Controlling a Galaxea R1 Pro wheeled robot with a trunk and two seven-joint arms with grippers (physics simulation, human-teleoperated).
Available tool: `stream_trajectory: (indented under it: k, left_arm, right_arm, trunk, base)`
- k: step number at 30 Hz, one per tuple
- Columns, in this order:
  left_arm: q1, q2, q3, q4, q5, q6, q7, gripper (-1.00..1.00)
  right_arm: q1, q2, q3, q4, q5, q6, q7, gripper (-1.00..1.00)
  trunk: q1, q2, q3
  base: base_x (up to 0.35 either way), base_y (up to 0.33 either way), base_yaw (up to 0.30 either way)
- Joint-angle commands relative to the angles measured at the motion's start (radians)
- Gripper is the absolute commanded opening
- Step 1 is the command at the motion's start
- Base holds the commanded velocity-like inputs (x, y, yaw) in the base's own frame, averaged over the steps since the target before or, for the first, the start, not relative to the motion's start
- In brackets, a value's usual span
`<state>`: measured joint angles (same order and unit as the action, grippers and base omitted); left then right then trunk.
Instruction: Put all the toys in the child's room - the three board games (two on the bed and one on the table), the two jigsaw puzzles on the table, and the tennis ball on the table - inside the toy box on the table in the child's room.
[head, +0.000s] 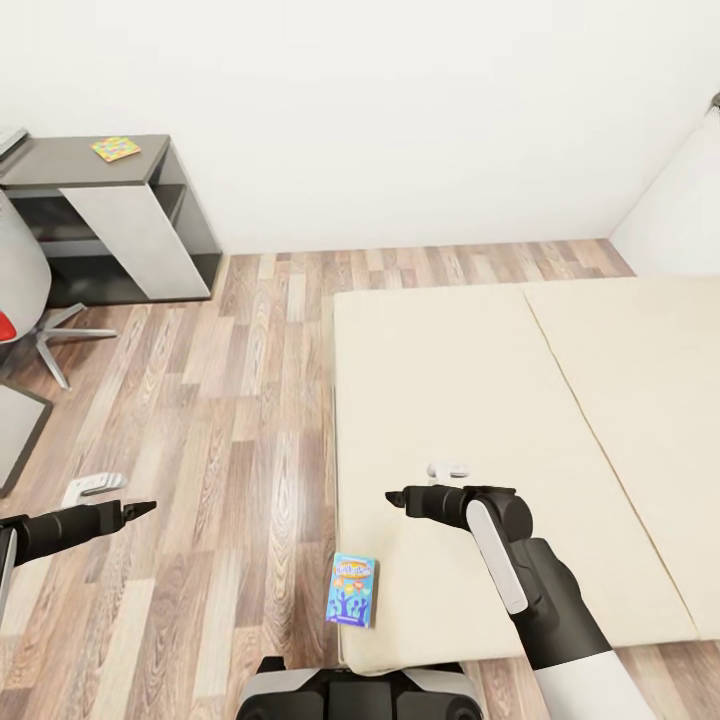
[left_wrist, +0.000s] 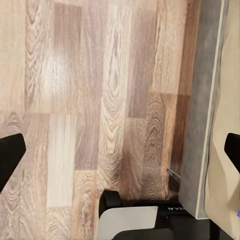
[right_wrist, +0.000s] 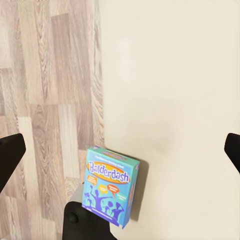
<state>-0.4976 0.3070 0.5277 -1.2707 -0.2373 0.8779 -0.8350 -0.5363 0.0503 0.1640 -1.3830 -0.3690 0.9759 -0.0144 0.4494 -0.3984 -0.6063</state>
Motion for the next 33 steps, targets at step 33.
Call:
stream_trajectory:
  k: [33]
  left_arm:
    - [-0.001, 0.0, 0.003, -0.005, 0.001, 0.004, 0.059, 1.0]
  right_arm:
    - [-0.001, 0.0, 0.001, -0.002, 0.002, 0.004, -0.007, 1.0]
  trunk:
    - [0.001, -0.002, 0.053]
  base:
    - [0.0, 0.0, 0.0]
